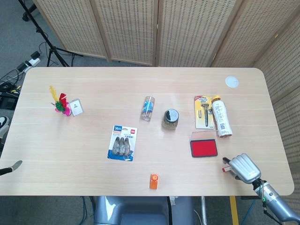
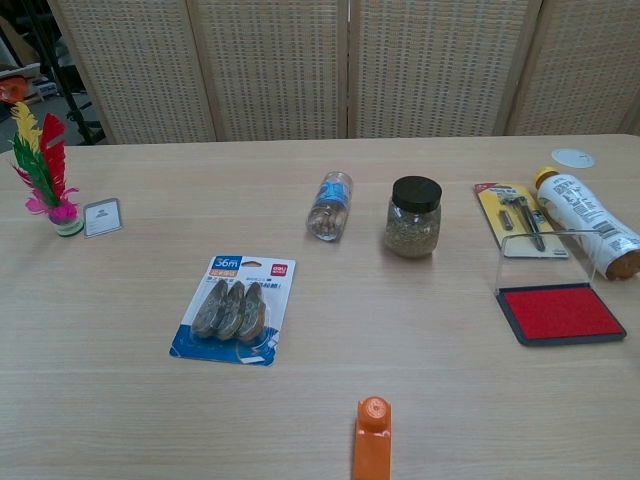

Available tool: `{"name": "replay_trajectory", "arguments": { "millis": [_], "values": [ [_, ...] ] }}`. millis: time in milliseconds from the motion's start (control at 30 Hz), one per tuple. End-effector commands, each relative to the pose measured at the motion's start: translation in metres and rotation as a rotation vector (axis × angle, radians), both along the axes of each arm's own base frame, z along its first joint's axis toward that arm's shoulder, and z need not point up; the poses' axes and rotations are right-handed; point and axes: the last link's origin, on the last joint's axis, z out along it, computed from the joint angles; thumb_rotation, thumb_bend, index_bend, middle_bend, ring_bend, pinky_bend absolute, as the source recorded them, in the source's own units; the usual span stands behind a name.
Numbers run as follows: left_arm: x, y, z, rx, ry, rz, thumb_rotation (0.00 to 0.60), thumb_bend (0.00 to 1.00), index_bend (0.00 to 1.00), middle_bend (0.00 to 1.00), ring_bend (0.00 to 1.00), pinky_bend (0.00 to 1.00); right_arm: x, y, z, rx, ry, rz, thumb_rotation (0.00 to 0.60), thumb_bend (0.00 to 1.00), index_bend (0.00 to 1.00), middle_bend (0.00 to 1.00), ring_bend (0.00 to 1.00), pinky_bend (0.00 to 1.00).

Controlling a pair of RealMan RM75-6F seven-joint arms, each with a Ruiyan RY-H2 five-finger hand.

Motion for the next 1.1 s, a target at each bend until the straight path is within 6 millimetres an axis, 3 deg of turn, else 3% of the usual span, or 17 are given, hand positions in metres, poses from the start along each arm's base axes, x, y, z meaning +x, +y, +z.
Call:
{"name": "replay_trajectory", "arguments": {
  "millis": [33, 700, 1100],
  "values": [
    [-0.0002, 0.0000, -0.0004, 0.000, 0.001, 0.001, 0.600, 0.00, 0.00, 0.00, 0.00, 0.00, -0.0011, -0.0008, -0.0008, -0.002, 0.008, -0.001, 0.600, 0.34, 0.46, 0.96, 1.00, 1.00],
    [-0.0011, 0.0000, -0.0014, -0.003, 0.001, 0.009, 0.600, 0.00, 0.00, 0.00, 0.00, 0.00, -0.0068, -0.0051, -0.0038, 0.007, 0.042, -0.020, 0.600, 0.44, 0.49, 0.96, 1.00, 1.00],
    [-0.0017, -0.0008, -0.0006, -0.003, -0.001, 0.008, 0.600, 0.00, 0.00, 0.00, 0.00, 0.00, -0.0030, -0.0052, -0.0011, -0.022, 0.019, -0.007, 0.600, 0.44, 0.54, 0.96, 1.00, 1.00]
  ]
}}
